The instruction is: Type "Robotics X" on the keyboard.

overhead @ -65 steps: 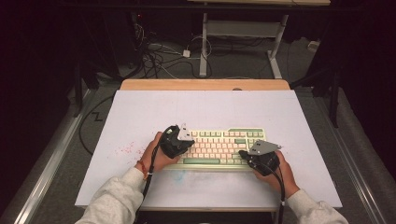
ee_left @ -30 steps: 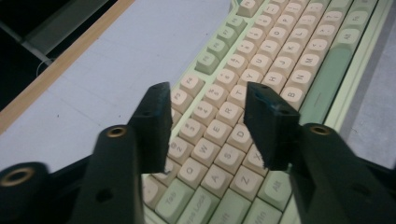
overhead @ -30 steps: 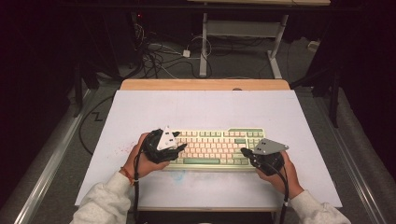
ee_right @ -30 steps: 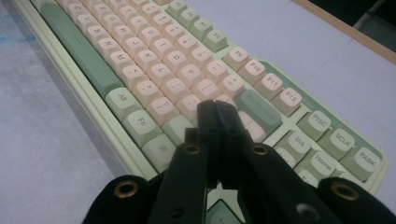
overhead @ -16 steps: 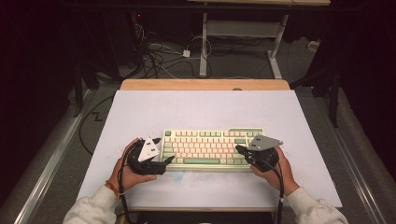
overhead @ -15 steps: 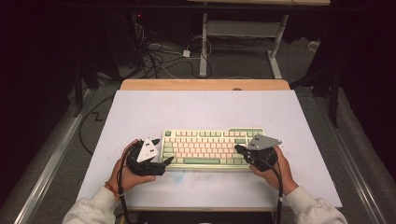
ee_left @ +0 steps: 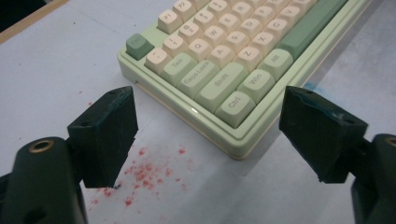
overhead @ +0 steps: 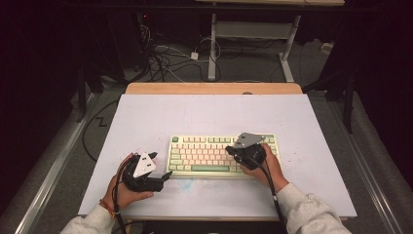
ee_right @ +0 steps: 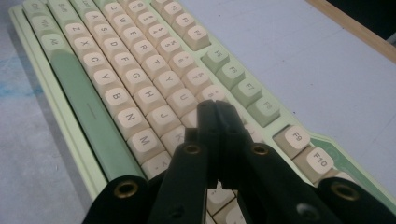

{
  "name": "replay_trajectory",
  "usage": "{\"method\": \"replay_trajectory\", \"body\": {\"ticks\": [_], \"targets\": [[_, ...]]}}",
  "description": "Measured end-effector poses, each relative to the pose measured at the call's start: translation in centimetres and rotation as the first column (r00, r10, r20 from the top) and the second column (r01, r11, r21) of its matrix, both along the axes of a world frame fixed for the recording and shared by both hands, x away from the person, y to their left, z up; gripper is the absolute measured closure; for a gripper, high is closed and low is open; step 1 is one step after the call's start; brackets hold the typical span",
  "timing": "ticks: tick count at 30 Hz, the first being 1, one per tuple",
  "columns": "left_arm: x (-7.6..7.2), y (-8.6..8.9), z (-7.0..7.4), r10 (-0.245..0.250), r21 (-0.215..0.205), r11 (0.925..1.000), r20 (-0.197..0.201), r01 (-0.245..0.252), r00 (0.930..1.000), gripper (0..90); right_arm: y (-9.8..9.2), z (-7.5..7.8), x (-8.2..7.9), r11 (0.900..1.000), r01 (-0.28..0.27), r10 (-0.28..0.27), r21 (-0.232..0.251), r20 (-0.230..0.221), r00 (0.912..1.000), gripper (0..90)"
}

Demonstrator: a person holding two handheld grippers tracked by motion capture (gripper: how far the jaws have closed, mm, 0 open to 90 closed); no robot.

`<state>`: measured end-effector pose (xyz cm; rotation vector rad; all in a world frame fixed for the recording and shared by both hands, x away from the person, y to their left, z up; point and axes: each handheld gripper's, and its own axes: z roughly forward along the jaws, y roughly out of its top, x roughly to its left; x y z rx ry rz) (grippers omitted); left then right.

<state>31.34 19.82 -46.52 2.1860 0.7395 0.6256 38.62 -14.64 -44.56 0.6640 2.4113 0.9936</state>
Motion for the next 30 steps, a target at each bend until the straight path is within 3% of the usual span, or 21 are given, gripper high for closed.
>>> {"method": "replay_trajectory", "body": {"ticks": [4,6,8,11,19,22,28,30], "targets": [[-0.1,0.2,-0.2,0.007,0.021,0.9997,-0.004,-0.007,1.0,18.0,0.2,-0.3,0.5,1.0,0.015,-0.015,-0.01,-0.009,0.9998,90.0],[-0.1,0.3,-0.2,0.004,0.025,0.9997,-0.002,-0.004,1.0,18.0,0.4,-0.6,0.7,1.0,0.019,-0.019,-0.025,-0.008,0.9998,90.0],[-0.1,0.1,-0.2,-0.004,0.03,0.9995,-0.004,0.004,1.0,18.1,0.9,-1.2,1.2,0.997,0.011,-0.013,-0.079,-0.02,0.9997,90.0],[-0.2,0.0,-0.2,-0.021,0.029,0.9994,-0.01,0.021,0.9997,18.6,1.0,-1.1,1.2,0.997,0.01,-0.012,-0.081,-0.02,0.9997,90.0],[-0.2,0.1,-0.1,-0.004,0.031,0.9995,-0.012,0.005,0.9999,18.6,-0.1,0.7,-0.2,1.0,-0.006,0.005,0.028,0.025,0.9997,90.0],[-0.1,0.2,-0.1,0.005,0.037,0.9993,-0.015,-0.005,0.9999,19.2,-0.3,1.1,-0.6,0.999,-0.004,0.002,0.043,0.039,0.9992,89.6],[-0.1,0.2,-0.1,0.006,0.032,0.9995,-0.013,-0.006,0.9999,19.2,-1.4,2.3,-1.4,0.995,0.0,-0.008,0.102,0.077,0.997,85.3],[-0.1,0.2,-0.2,0.003,0.025,0.9997,-0.022,-0.003,0.9998,20.6,-2.1,2.9,-1.8,0.993,0.011,-0.022,0.117,0.096,0.9952,77.5]]}}
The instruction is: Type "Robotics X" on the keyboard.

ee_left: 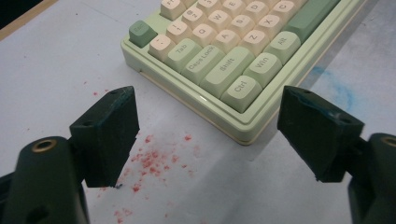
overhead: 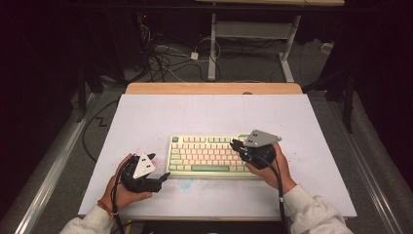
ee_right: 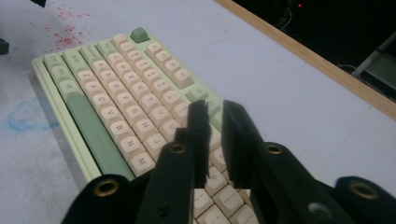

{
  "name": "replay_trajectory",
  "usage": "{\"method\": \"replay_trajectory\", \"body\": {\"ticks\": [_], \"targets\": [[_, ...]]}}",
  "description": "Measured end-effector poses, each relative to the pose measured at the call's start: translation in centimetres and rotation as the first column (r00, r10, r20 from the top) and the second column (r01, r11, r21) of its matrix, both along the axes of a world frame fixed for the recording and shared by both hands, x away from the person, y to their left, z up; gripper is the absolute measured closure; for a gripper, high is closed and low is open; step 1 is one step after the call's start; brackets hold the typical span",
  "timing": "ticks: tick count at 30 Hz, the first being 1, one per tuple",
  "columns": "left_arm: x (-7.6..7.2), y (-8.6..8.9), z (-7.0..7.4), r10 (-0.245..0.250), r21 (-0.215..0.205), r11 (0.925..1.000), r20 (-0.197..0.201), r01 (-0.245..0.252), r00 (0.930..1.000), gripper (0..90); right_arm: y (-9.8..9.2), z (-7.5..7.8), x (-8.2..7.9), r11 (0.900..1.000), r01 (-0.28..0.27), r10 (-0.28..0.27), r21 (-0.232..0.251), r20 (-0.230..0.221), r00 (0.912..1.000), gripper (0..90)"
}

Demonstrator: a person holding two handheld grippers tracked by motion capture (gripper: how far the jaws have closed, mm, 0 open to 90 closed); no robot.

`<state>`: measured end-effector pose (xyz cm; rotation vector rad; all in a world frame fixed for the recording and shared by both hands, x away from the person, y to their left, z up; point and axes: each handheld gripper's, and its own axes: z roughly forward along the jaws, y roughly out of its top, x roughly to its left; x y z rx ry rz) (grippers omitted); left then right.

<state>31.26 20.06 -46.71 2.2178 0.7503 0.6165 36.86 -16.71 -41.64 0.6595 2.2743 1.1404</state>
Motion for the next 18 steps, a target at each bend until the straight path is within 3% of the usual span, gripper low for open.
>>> {"method": "replay_trajectory", "body": {"ticks": [4,7,11,15,18], "targets": [[0.1,-0.1,-0.2,0.002,0.014,0.9999,-0.002,-0.002,1.0,21.5,-0.6,0.2,-0.3,1.0,0.021,-0.021,0.022,0.016,0.9996,68.7],[0.1,-0.1,-0.1,0.004,0.008,1.0,0.001,-0.004,1.0,21.5,-1.5,0.3,-0.9,0.998,0.044,-0.046,0.047,0.047,0.9978,51.7],[0.1,-0.2,-0.2,0.006,0.009,0.9999,-0.015,-0.006,0.9999,21.5,-2.2,0.2,-1.2,0.996,0.058,-0.062,0.068,0.061,0.9962,42.3],[0.1,-0.2,-0.2,0.001,0.006,1.0,-0.006,-0.001,1.0,21.2,-3.1,0.0,-1.9,0.993,0.083,-0.09,0.08,0.089,0.992,30.6],[0.0,-0.1,-0.1,0.009,-0.001,1.0,-0.01,-0.009,0.9999,21.2,-3.7,0.0,-2.4,0.992,0.087,-0.097,0.093,0.101,0.9902,26.5]]}}
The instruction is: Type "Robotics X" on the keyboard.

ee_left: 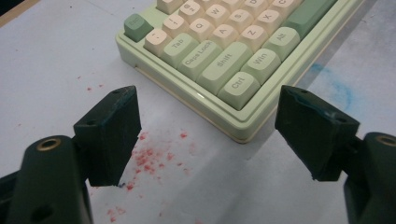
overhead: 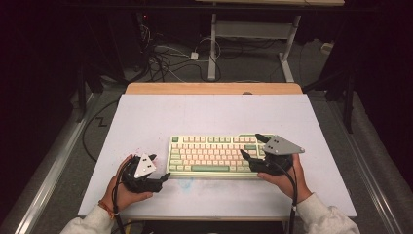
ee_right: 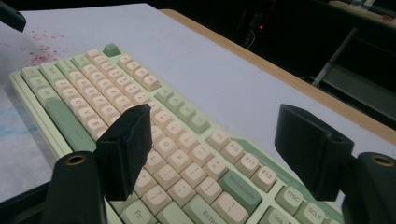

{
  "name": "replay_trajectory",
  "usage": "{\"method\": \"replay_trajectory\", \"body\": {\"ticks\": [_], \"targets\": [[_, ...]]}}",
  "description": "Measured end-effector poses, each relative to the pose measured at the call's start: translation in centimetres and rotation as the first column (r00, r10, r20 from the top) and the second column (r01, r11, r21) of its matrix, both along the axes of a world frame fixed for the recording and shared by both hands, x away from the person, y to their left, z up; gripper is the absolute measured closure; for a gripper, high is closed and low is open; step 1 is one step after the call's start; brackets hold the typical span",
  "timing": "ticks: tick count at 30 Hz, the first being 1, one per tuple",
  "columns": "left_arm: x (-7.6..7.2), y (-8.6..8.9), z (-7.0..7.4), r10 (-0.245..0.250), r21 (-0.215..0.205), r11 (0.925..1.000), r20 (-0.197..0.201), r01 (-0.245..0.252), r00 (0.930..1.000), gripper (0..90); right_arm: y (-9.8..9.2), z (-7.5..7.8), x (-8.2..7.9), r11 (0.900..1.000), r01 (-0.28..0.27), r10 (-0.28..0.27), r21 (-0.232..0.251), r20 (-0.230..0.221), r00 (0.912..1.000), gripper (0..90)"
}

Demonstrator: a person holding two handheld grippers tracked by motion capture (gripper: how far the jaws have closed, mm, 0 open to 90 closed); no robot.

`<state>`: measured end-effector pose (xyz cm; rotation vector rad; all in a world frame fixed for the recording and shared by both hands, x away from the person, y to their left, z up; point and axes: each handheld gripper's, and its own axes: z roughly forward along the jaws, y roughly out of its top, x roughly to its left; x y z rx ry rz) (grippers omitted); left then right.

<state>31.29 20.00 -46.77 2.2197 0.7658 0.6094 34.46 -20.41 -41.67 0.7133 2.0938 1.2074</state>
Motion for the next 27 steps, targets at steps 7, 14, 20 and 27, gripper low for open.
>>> {"method": "replay_trajectory", "body": {"ticks": [7,14,20,27], "targets": [[0.0,0.2,0.4,-0.008,0.0,1.0,0.01,0.008,0.9999,18.1,-1.4,-0.4,-1.1,0.999,0.034,-0.034,0.006,0.022,0.9992,23.6],[0.0,0.3,1.0,0.004,-0.022,0.9997,0.009,-0.004,0.9999,23.6,-2.7,-1.1,-2.1,0.996,0.088,-0.089,0.008,0.046,0.995,23.8],[0.1,0.2,1.2,0.007,-0.021,0.9997,-0.012,-0.007,0.9999,36.8,-3.3,-1.9,-2.7,0.996,0.094,-0.093,-0.006,0.033,0.9951,22.8],[0.6,-0.1,1.9,-0.036,-0.025,0.9991,-0.056,0.034,0.9978,71.2,-3.3,-2.6,-3.4,0.996,0.085,-0.084,-0.037,0.017,0.9963,23.0]]}}
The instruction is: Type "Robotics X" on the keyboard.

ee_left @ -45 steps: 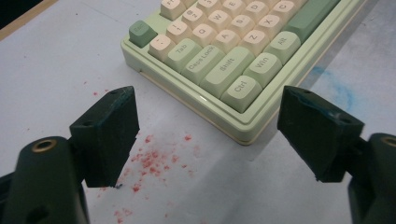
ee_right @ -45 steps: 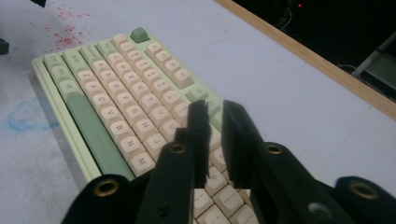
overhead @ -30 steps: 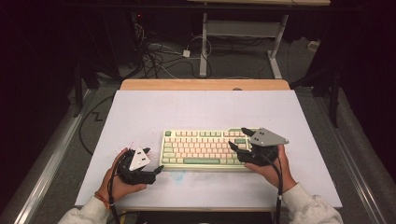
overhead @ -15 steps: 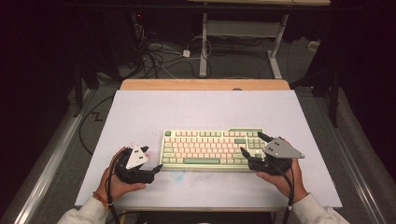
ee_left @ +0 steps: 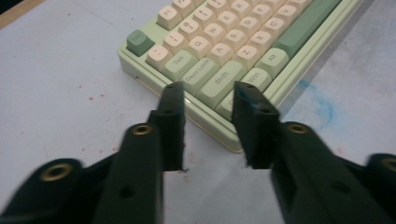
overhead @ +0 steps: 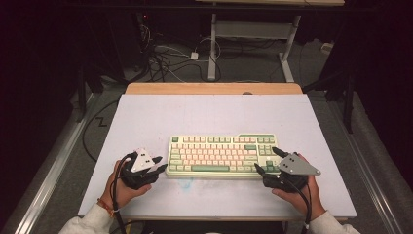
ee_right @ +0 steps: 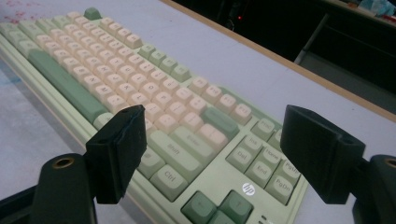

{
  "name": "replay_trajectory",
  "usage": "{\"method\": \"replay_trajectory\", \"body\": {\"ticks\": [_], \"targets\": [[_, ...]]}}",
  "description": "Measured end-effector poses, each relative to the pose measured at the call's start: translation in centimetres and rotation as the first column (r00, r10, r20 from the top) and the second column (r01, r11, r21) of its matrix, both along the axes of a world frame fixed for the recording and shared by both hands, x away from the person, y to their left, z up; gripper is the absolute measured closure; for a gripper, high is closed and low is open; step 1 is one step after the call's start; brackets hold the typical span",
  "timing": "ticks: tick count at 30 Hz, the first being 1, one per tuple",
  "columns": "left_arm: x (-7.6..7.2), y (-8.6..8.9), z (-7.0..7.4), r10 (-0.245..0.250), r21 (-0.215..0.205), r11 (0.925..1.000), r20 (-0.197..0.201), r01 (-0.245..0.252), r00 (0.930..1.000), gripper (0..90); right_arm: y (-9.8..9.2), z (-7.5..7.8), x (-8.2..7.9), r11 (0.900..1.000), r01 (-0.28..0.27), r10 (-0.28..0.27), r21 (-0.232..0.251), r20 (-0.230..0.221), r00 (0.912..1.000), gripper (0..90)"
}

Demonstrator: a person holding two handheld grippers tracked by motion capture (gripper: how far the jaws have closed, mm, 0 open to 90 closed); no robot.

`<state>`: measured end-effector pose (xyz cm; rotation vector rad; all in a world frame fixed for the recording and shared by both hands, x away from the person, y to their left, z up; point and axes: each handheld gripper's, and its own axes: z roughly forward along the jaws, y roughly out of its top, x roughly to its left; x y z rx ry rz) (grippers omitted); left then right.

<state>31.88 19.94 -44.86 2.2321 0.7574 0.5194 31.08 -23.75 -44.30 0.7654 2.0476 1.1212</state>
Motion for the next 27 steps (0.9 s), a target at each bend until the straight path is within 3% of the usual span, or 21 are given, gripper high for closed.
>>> {"method": "replay_trajectory", "body": {"ticks": [1,5,9,15,27], "targets": [[0.1,-0.1,0.1,0.001,0.003,1.0,-0.002,-0.001,1.0,79.5,0.0,-0.2,-0.2,1.0,-0.003,0.003,-0.007,-0.005,1.0,23.2],[0.7,-0.9,0.8,-0.029,0.023,0.9993,-0.018,0.029,0.9994,87.7,0.1,-0.4,-0.4,1.0,-0.006,0.006,-0.019,-0.018,0.9998,23.3],[1.4,-2.2,1.5,-0.066,0.054,0.9963,-0.014,0.067,0.9977,88.0,0.2,-0.5,-0.4,1.0,-0.01,0.009,-0.02,-0.028,0.9996,23.5],[2.5,-4.5,1.9,-0.111,0.059,0.9919,-0.026,0.112,0.9935,88.0,0.4,-0.7,-0.4,0.999,-0.016,0.014,-0.035,-0.033,0.9993,23.6],[4.8,-10.0,1.7,-0.221,0.09,0.9697,-0.073,0.227,0.9725,87.9,0.6,-1.1,-0.3,0.998,-0.03,0.027,-0.048,-0.045,0.9986,23.8]]}}
